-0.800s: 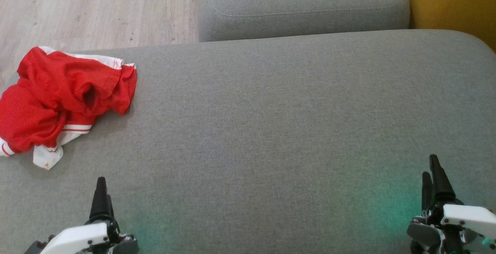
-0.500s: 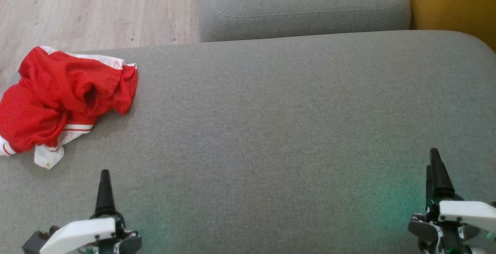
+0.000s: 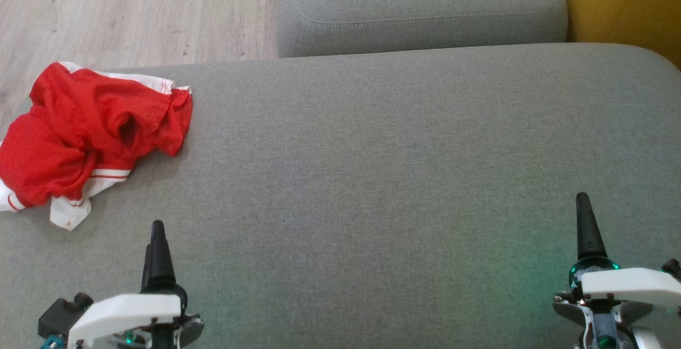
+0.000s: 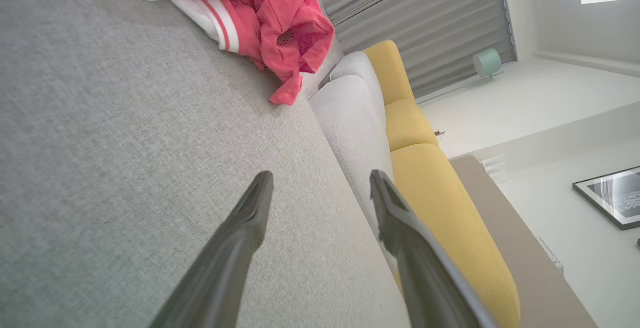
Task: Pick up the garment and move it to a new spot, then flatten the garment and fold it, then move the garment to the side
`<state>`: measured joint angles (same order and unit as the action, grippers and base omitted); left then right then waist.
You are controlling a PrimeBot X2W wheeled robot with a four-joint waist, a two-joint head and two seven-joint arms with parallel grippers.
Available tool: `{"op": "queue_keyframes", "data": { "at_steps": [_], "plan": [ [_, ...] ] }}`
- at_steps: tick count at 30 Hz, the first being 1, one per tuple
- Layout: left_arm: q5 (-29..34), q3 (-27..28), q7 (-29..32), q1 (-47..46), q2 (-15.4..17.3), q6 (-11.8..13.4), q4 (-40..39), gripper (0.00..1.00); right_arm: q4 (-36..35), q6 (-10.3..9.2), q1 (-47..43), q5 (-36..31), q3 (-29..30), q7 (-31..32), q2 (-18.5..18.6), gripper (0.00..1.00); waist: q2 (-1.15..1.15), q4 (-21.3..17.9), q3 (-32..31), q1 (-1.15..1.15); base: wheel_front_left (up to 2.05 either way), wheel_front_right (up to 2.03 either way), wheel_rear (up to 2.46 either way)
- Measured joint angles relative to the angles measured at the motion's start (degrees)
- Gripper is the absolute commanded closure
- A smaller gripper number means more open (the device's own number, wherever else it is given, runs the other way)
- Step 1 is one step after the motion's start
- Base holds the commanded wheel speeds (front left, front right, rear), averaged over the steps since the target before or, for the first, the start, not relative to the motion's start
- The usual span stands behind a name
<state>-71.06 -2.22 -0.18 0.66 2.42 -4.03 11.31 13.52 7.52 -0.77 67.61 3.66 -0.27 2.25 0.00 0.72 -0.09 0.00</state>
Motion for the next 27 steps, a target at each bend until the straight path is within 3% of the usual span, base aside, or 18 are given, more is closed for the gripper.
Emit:
{"op": "queue_keyframes", "data": {
  "at_steps": [27],
  "plan": [
    [21.41, -3.72, -4.44, 1.37, 0.03, 1.1, -0.71, 0.0, -0.89, 0.0, -1.27, -21.41, -4.0, -4.37, 0.01, 0.0, 0.0, 0.52, -0.18, 0.0, 0.0, 0.0, 0.0]
  ]
}}
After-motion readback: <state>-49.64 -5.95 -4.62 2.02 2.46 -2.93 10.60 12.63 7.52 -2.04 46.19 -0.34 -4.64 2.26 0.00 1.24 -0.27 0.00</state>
